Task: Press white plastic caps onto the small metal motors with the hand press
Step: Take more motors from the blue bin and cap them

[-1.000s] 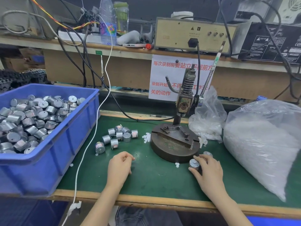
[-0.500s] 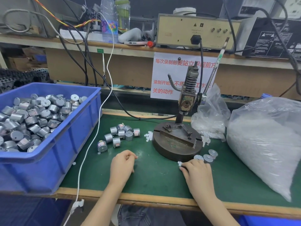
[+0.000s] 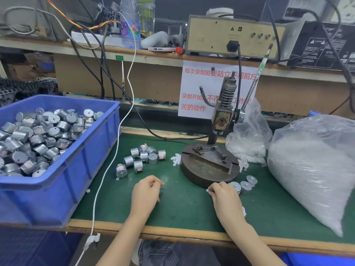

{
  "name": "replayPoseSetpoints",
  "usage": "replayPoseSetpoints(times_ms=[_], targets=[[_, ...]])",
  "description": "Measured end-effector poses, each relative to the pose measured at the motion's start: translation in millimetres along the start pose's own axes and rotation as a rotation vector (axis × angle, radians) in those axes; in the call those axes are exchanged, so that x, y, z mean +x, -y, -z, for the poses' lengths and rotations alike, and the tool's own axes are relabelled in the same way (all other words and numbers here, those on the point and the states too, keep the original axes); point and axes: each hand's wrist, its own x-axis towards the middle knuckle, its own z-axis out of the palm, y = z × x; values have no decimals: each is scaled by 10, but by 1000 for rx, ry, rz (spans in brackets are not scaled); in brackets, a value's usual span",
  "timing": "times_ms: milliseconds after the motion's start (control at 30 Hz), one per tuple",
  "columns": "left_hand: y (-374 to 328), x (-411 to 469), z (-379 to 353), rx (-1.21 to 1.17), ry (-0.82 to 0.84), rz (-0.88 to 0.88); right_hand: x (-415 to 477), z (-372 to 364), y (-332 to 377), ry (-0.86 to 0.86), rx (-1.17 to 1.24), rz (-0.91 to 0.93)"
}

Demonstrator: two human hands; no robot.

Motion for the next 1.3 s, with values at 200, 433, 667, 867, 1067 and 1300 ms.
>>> replayPoseSetpoints(times_ms=[200,433,667,867,1067,1300], targets=[[3,3,-9,3,-2,-5,-98,52,136,-80,271,41],[16,11,-23,-31,-31,-14,185,-89,662,-29,393,253],[40,107,13,-146,-400,28,356,-272,1131,57,338,419],[56,115,-12,-70,-363,-2,381,-361,1087,110,236,498],[64,107,-8,-50,-343,0,320,-330,1035,44,415,433],[62,92,-17,-1,-335,-48,485,-248,1145,-30,527,327]])
